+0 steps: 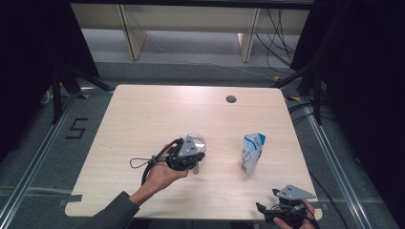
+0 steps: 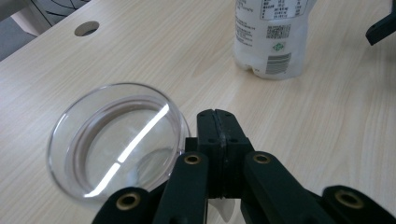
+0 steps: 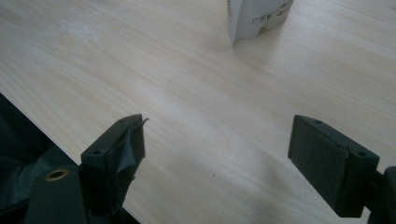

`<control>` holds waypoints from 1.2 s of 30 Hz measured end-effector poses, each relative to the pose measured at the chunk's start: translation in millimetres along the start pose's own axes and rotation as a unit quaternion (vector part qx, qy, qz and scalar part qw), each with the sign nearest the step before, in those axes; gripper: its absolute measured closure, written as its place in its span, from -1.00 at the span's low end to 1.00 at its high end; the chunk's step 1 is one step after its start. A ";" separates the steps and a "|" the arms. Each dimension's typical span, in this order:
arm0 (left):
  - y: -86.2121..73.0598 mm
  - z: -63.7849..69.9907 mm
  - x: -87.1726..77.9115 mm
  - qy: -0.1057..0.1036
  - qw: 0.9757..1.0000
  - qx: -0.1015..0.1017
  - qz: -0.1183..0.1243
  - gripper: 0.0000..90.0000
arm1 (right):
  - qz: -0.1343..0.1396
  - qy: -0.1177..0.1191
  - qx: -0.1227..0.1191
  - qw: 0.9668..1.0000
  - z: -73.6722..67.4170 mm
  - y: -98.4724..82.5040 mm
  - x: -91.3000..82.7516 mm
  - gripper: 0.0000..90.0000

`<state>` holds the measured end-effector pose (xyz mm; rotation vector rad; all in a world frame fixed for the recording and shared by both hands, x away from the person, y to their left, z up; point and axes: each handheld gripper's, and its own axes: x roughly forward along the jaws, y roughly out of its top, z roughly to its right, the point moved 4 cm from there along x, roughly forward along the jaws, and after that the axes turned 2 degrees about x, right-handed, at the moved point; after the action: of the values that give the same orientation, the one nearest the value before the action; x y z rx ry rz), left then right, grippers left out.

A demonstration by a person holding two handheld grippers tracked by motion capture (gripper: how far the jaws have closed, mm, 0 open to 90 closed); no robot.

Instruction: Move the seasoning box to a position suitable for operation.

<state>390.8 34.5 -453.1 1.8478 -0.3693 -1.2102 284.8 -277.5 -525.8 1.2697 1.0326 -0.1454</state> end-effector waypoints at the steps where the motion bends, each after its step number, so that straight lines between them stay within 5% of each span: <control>1: 0.0 0.0 0.0 0.000 1.000 0.000 0.000 0.98 | 0.000 0.000 0.000 1.000 0.0 0.0 0.0 -0.56; 5: -6.0 -5.3 -7.3 0.005 1.000 0.003 0.005 0.97 | -0.007 0.007 0.025 1.000 -4.1 -1.5 -0.1 -0.56; 12: -15.8 -5.4 -20.9 0.012 1.000 0.001 0.022 0.92 | 0.001 0.002 0.007 1.000 -0.7 -0.5 1.2 -0.56; 15: -20.3 -0.7 -27.4 0.025 0.999 0.005 0.029 0.78 | -0.004 0.007 0.019 1.000 -3.6 -1.7 1.3 -0.56; 18: -25.0 4.3 -35.0 0.040 0.998 0.000 0.037 0.61 | 0.003 0.003 0.001 1.000 -0.4 -0.3 1.2 -0.56; 24: -40.6 8.3 -40.1 0.075 0.994 -0.054 0.062 0.25 | 0.003 0.006 -0.005 1.000 -1.0 0.2 2.2 -0.56; 25: -42.5 7.9 -39.3 0.080 0.993 -0.062 0.063 0.18 | -0.001 0.008 0.018 1.000 -4.6 -1.0 2.2 -0.56; 28: -47.9 5.0 -32.1 0.089 0.991 -0.085 0.056 -0.02 | 0.000 0.009 0.004 1.000 -2.9 -1.0 3.0 -0.56; 31: -56.3 4.2 -22.7 0.095 0.991 -0.088 0.029 -0.22 | 0.001 0.009 0.010 1.000 -3.6 -0.7 2.5 -0.56; 34: -61.6 4.5 -11.7 0.100 0.988 -0.111 0.032 -0.26 | 0.003 0.004 0.002 1.000 -0.8 -0.5 2.5 -0.56; 36: -64.2 2.6 -9.6 0.110 0.989 -0.099 0.017 -0.26 | -0.003 0.006 0.018 1.000 -4.1 -1.2 1.6 -0.56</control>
<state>370.9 76.3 -498.6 1.7730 -0.1512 -0.9720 282.7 -273.9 -527.4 1.3014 1.0477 -0.1612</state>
